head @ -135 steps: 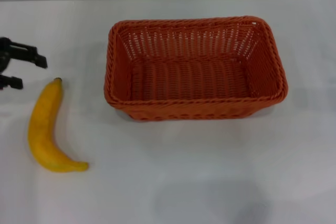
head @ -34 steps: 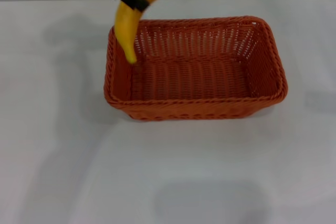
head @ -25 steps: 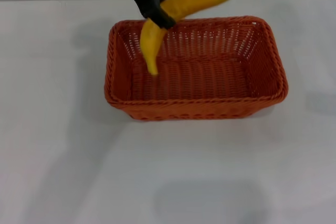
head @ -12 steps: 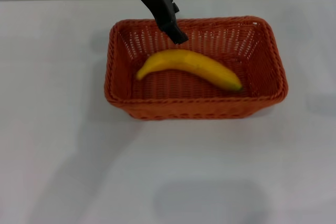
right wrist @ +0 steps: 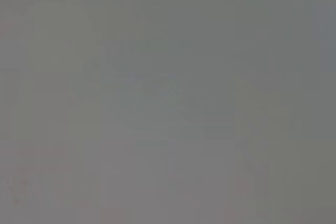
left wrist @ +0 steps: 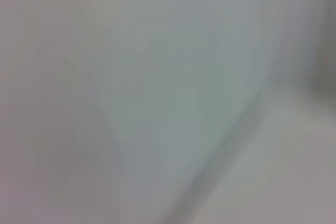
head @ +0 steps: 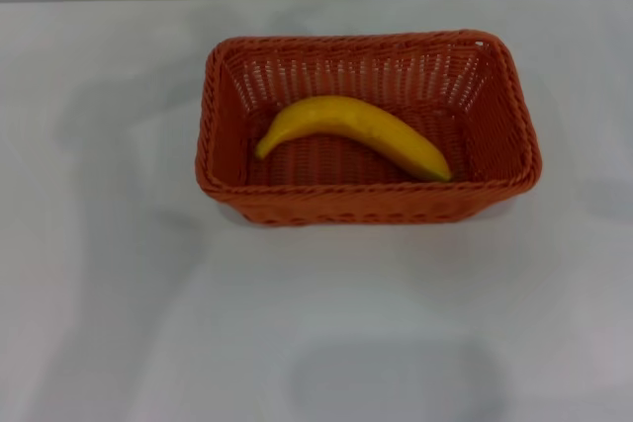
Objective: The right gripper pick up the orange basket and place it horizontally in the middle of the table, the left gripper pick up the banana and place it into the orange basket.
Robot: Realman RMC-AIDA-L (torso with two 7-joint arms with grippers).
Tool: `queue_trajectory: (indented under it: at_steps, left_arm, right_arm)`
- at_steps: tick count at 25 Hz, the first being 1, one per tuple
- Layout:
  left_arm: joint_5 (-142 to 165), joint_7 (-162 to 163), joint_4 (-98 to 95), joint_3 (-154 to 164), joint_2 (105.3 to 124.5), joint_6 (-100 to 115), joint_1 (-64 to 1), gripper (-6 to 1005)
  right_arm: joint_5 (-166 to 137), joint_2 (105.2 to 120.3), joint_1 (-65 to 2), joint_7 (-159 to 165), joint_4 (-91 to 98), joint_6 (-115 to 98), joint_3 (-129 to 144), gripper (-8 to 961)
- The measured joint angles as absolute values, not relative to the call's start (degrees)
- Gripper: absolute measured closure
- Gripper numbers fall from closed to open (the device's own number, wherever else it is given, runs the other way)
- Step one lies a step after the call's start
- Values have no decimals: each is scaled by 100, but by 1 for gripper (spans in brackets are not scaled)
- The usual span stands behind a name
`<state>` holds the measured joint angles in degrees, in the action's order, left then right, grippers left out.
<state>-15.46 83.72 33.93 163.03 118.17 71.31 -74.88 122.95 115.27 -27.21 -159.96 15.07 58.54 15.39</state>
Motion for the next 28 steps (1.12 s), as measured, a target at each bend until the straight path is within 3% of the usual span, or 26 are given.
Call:
queue_trajectory:
  at_steps: [3,6,14,17,18,28]
  left_arm:
    - [-4190,7601,3056,16302,11611,7793,-6392,211]
    - [-6323,6919,2360,16304,11552,7990,-5417,212]
    - [-9384,3779,717,16288,11937,8431,-3483,215]
    - [-9553,2715,185,16284,11924,8414,-3186,213]
    - [-9781,1464,-358,16141,11946,8374,-2795,212]
    - [-10146,941,-818,15973,11951,8002,-2065,205]
  right_arm:
    - [12295,11526,-2720,-15996,1495,5850,1564,96]
    - [12295,11524,-2716,-15984,1458,5847,1575,96]
    - [12301,11528,-2693,-15949,1131,5977,1428,96]
    - [12301,11528,-2672,-15989,957,6099,1397,96]
    - [12301,11537,-2665,-15994,925,6121,1397,96]
    - [12318,11564,-2583,-16006,600,6260,1400,96]
